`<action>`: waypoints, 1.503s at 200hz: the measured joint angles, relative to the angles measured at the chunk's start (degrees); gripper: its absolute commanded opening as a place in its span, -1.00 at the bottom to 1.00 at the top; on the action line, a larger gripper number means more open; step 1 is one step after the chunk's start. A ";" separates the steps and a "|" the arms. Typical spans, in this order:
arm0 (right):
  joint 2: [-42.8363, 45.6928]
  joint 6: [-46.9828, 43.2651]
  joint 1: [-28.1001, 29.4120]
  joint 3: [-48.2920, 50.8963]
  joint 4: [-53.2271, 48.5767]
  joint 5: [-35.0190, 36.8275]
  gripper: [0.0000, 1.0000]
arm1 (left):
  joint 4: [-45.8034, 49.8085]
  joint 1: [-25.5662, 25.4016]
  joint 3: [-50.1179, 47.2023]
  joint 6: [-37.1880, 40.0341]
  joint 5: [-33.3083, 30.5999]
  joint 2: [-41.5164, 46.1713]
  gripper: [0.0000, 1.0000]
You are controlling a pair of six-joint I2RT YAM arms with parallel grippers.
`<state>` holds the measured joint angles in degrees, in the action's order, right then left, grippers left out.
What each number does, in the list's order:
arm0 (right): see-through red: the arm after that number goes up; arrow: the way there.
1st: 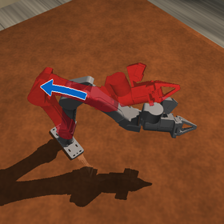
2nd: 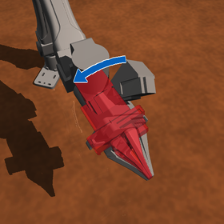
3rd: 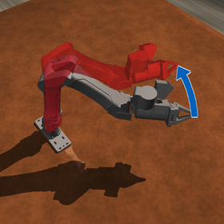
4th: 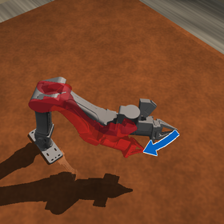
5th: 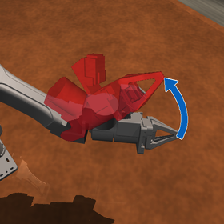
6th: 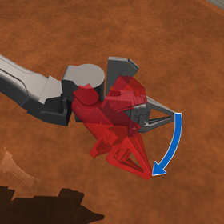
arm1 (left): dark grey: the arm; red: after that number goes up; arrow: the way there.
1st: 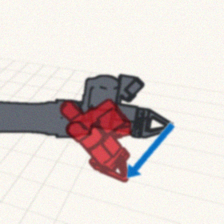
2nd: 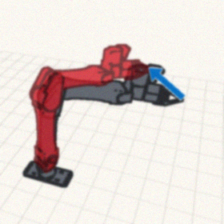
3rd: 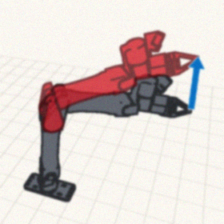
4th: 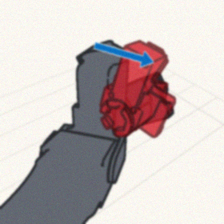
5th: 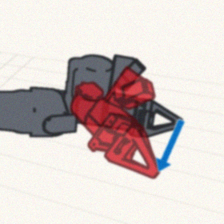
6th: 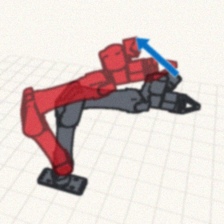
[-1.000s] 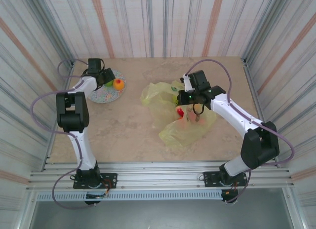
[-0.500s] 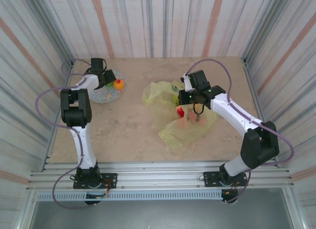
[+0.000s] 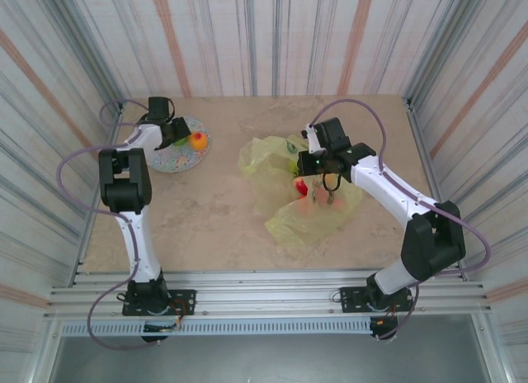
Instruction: Place the fruits into the plastic bag
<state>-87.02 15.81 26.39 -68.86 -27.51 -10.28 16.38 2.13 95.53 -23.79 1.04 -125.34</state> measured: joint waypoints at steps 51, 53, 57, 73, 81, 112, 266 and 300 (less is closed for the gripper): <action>-0.02 -0.02 -0.09 0.00 0.00 -0.20 -1.00 | -1.75 1.84 -6.60 -0.55 0.22 4.85 0.36; -0.02 0.00 -0.13 0.00 0.02 -0.22 -1.00 | -1.81 1.97 -7.04 -0.61 0.20 5.14 0.35; -0.02 0.00 -0.15 0.00 0.00 -0.28 -1.00 | -2.01 2.10 -7.89 -0.68 0.22 5.99 0.35; -0.02 0.00 -0.35 0.00 0.09 -0.79 -1.00 | -3.04 2.73 -11.78 -1.42 0.26 10.21 0.33; -0.02 0.00 -0.57 0.02 0.22 -1.33 -1.00 | -3.80 2.89 -13.81 -1.86 0.31 12.81 0.33; -0.02 0.04 -2.16 0.09 1.01 -3.28 -1.00 | -11.41 1.60 -27.23 -5.70 1.79 27.19 0.29; -0.96 2.21 -9.92 2.03 6.78 -14.01 -1.00 | -23.26 -47.63 -61.66 -14.58 -8.04 57.88 0.26; -0.96 2.23 -9.92 2.03 6.67 -14.91 -0.99 | -26.71 -48.28 -56.85 -13.99 -8.04 48.78 0.28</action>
<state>-87.99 18.04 16.47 -66.83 -20.84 -25.19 -10.33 -46.15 38.68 -37.78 -7.01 -76.55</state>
